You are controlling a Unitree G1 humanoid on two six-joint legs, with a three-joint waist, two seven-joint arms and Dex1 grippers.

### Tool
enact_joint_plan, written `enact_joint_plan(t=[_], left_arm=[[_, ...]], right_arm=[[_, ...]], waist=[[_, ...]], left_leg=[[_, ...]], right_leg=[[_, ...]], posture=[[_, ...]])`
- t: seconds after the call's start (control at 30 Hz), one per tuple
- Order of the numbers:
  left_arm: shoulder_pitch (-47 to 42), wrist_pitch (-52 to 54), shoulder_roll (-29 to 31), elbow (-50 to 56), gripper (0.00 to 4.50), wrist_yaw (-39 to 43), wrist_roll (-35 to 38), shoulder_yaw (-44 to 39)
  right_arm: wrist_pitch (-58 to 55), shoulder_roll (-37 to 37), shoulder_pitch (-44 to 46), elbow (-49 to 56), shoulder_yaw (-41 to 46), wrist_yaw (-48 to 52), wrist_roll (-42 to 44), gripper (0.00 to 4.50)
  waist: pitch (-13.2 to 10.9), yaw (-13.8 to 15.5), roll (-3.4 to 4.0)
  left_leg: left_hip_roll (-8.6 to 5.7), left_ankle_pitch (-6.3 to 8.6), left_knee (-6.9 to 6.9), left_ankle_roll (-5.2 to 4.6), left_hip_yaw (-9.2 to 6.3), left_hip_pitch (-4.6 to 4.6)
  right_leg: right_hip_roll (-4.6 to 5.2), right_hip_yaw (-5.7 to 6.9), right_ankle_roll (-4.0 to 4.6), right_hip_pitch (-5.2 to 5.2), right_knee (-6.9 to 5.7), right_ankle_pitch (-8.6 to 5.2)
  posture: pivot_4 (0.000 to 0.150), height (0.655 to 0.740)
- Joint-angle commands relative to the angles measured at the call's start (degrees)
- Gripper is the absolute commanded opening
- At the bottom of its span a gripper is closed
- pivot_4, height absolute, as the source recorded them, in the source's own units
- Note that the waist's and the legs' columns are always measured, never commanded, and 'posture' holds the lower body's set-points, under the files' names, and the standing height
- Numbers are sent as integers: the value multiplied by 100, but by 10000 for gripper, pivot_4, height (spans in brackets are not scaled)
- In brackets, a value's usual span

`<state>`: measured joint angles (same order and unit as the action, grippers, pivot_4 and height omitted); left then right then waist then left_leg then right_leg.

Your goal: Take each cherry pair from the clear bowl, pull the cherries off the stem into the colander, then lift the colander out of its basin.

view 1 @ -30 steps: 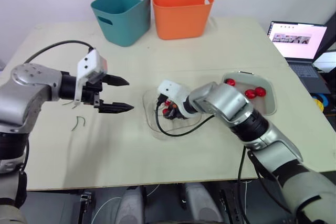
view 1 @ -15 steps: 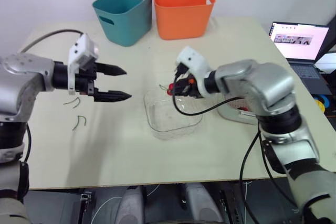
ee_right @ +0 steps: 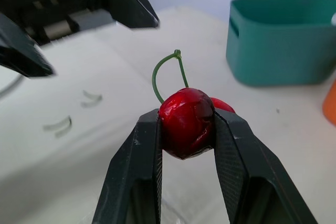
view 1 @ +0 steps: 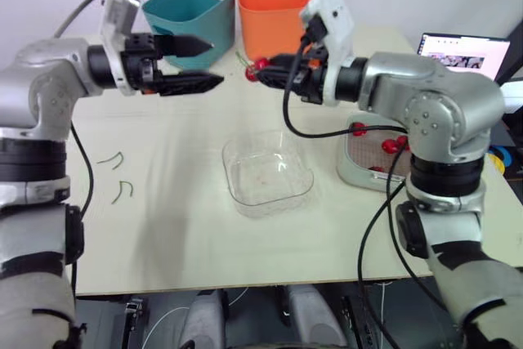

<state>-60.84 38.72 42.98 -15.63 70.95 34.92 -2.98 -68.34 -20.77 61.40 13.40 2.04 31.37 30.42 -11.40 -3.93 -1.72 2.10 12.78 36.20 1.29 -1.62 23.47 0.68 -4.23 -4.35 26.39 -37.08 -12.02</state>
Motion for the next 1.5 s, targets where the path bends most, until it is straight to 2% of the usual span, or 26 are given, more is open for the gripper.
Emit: enact_joint_plan(t=[0.03, 0.2, 0.37, 0.63, 0.93, 1.17, 1.27, 1.5], left_arm=[[-476, -122, -66, -212, 45000, -102, 73, -338], [-702, 315, 75, -254, 45000, 375, 395, -427], [-804, 735, 191, -106, 45000, 828, 727, -456], [-984, 1087, -63, -20, 45000, 788, 1049, -542], [-1142, 1124, -568, -332, 45000, 726, 1057, -475], [-1161, 1156, -720, -510, 45000, 897, 1000, -372], [-1147, 1193, -757, -526, 39130, 907, 996, -350], [-1154, 1521, -817, -456, 15046, 1010, 1213, -434]], right_arm=[[-103, 230, 100, 227, 631, -163, 491, 10774], [-1467, 657, 425, -353, 2153, -333, 1922, 10774], [-2351, 784, 654, -852, 3035, -474, 2834, 10774], [-2416, 635, 597, -1080, 3027, -887, 3811, 10774], [-2277, 632, 529, -1141, 2882, -1380, 4352, 10774], [-2060, 530, 405, -1140, 2677, -1719, 4852, 10774], [-1925, 468, 347, -1138, 2570, -1866, 5090, 10774], [-1509, 224, 203, -1129, 2184, -2201, 5750, 10774]], waist=[[0, 1, 0], [-1, -11, 1], [-1, -9, 2], [-2, -14, 3], [-2, -16, 4], [-2, -14, 4], [-2, -14, 4], [-3, -16, 4]], left_leg=[[-1, 0, 0, 0, 0, 0], [-1, 0, -1, 0, -1, -1], [1, 0, -4, 0, -2, -6], [0, 0, -4, 0, -3, -5], [-1, 0, -4, 0, -3, -3], [0, 0, -5, 0, -3, -4], [0, 0, -5, 0, -3, -4], [0, 0, -5, 0, -3, -3]], right_leg=[[1, 0, 0, 0, 1, 0], [1, 0, 0, -1, -1, 1], [-1, 0, 1, -1, -4, 1], [0, 0, 0, -2, -2, 0], [0, 0, 0, -1, -1, 0], [0, 0, 0, -1, -2, 0], [0, 0, 0, -1, -1, 0], [0, 0, -1, -1, 0, 0]], posture=[[1500, 7400], [1500, 7400], [1500, 7400], [1500, 7400], [1500, 7400], [1500, 7400], [1500, 7400], [1500, 7400]])
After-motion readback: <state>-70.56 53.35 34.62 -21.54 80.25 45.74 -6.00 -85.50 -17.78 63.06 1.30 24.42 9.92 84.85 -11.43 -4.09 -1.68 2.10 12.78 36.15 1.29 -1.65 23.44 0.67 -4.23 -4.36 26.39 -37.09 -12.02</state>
